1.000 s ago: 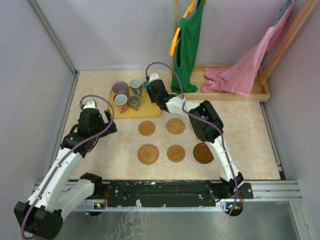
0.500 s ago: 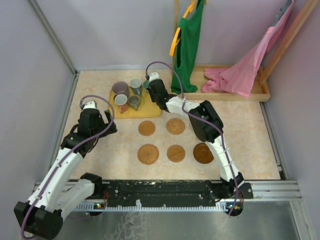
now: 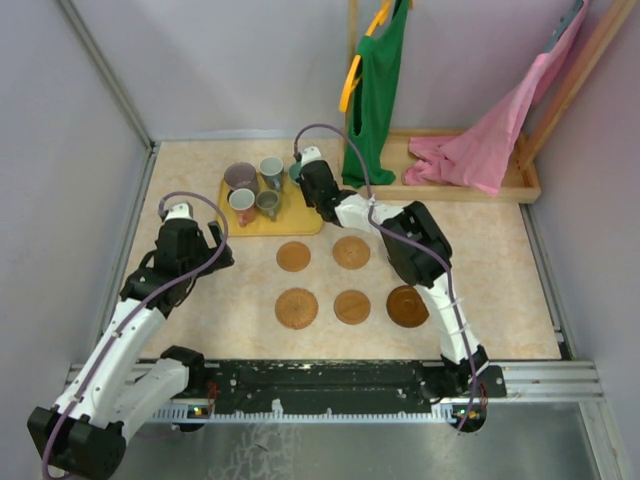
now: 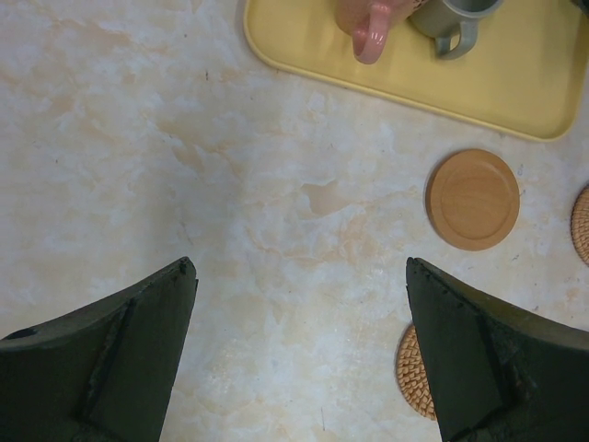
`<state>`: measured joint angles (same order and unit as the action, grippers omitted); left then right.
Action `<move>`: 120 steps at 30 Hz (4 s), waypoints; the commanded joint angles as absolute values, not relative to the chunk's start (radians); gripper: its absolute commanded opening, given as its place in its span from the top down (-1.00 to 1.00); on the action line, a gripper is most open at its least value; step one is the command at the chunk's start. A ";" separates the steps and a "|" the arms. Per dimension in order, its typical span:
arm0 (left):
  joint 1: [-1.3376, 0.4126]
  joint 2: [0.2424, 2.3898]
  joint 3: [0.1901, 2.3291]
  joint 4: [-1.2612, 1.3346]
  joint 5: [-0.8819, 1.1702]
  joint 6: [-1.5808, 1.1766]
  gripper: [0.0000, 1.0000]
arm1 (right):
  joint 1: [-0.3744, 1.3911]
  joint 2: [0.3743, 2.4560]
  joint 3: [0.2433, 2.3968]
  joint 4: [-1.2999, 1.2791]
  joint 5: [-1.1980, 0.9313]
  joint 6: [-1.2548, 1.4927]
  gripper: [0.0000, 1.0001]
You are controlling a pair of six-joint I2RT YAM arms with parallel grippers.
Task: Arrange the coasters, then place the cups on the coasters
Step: Pick up the cup from the tray, then place the cup on the coaster.
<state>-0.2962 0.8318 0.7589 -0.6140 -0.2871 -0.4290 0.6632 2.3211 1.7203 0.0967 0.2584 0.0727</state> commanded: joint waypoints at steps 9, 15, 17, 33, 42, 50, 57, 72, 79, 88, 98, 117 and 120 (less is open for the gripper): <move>-0.290 0.794 0.749 -0.616 -0.267 -0.423 -0.99 | 0.723 1.988 1.582 0.130 0.322 0.077 1.00; -0.290 0.806 0.749 -0.597 -0.227 -0.433 -0.99 | 0.773 1.817 1.445 0.091 0.343 0.136 1.00; -0.290 0.808 0.752 -0.589 -0.221 -0.433 -0.99 | 0.805 1.742 1.370 0.086 0.368 0.147 1.00; -0.290 0.860 0.744 -0.493 -0.152 -0.428 -0.99 | 1.054 1.203 0.955 -0.236 0.673 0.444 1.00; -0.291 0.859 0.724 -0.476 -0.082 -0.439 -0.99 | 1.089 0.946 0.750 -0.493 0.785 0.672 1.00; -0.291 0.857 0.727 -0.483 -0.070 -0.437 -0.99 | 1.091 0.806 0.659 -0.637 0.830 0.791 1.00; -0.292 0.856 0.725 -0.479 -0.061 -0.437 -0.99 | 1.092 0.772 0.640 -0.702 0.832 0.832 1.00; -0.292 0.837 0.715 -0.493 -0.089 -0.434 -0.99 | 1.094 0.858 0.630 -0.553 0.779 0.772 1.00; -0.291 0.817 0.712 -0.509 -0.105 -0.428 -0.99 | 1.094 1.019 0.670 -0.356 0.772 0.706 1.00; -0.291 0.804 0.712 -0.525 -0.098 -0.434 -0.99 | 1.094 1.199 0.713 -0.141 0.801 0.655 1.00; -0.291 0.802 0.726 -0.557 -0.088 -0.437 -0.99 | 1.072 1.347 0.733 -0.002 0.846 0.647 1.00; -0.290 0.811 0.715 -0.544 -0.103 -0.430 -0.99 | 0.966 1.460 0.735 0.190 0.797 0.571 1.00; -0.291 0.815 0.715 -0.544 -0.107 -0.426 -0.99 | 0.957 1.481 0.732 0.212 0.785 0.569 1.00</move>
